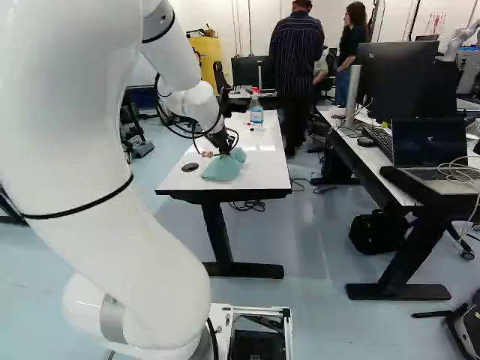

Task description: Clean the table with the green towel

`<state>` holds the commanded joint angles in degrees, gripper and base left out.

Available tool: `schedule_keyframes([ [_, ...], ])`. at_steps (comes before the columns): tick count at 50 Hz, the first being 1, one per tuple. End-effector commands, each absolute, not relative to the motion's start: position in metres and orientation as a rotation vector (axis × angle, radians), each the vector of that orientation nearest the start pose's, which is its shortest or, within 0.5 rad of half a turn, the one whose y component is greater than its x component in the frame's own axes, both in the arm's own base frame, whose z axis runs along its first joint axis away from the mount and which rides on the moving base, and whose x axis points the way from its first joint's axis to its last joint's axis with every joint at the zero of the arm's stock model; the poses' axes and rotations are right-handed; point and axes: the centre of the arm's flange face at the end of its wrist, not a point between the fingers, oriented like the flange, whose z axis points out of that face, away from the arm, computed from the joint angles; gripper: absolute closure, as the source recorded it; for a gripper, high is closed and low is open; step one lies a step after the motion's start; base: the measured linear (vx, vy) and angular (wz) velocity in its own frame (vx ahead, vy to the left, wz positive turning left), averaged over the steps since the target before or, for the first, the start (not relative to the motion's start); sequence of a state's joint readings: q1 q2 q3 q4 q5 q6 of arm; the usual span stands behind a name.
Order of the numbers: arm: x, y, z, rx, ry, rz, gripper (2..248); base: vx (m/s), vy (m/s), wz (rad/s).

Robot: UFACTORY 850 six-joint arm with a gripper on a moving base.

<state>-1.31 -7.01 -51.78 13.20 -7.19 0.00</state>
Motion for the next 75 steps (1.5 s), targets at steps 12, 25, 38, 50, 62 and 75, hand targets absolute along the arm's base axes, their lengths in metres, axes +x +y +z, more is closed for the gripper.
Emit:
schedule_keyframes([
  [12,0.533,-0.002,0.483,-2.861,0.325,-0.985,222,0.000,0.000,0.000],
  [25,0.559,0.007,0.482,-2.853,0.302,-0.994,222,0.000,0.000,0.000],
  [38,0.575,0.008,0.471,-2.860,0.299,-0.977,222,0.000,0.000,0.000],
  [50,0.579,0.008,0.456,-2.875,0.302,-0.942,222,0.000,0.000,0.000],
  [62,0.582,0.009,0.446,-2.884,0.303,-0.918,222,0.000,0.000,0.000],
  [75,0.582,0.009,0.446,-2.884,0.303,-0.918,222,0.000,0.000,0.000],
])
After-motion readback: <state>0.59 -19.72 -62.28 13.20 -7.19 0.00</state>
